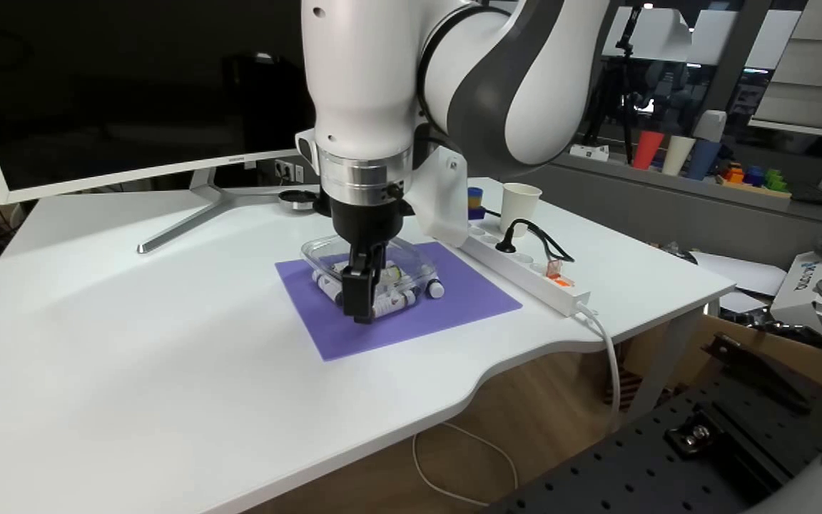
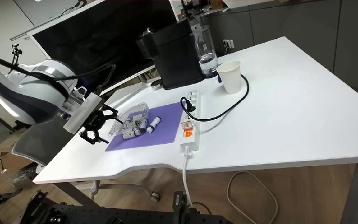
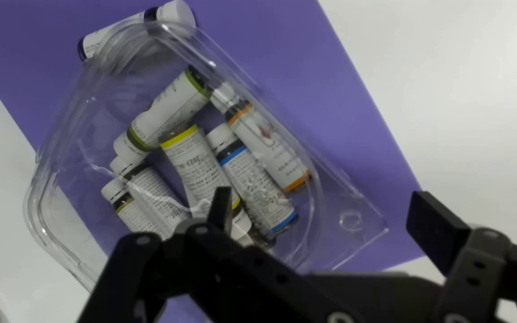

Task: Open the lid of the clear container

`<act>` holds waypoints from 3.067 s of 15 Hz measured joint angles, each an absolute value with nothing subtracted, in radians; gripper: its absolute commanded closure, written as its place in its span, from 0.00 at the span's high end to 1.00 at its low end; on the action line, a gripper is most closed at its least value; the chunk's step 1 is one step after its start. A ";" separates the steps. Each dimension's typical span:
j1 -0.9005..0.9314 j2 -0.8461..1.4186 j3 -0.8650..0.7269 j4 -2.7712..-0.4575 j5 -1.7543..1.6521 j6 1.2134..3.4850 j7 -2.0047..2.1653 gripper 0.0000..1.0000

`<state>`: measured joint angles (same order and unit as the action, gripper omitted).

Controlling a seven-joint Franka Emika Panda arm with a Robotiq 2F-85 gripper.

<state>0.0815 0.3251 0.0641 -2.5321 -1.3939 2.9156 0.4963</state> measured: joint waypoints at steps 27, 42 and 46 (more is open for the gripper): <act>0.090 0.219 0.044 -2.562 -1.337 2.928 0.505 1.00; 0.091 0.242 0.034 -2.564 -1.335 2.925 0.505 1.00; 0.091 0.270 0.034 -2.561 -1.335 2.929 0.505 1.00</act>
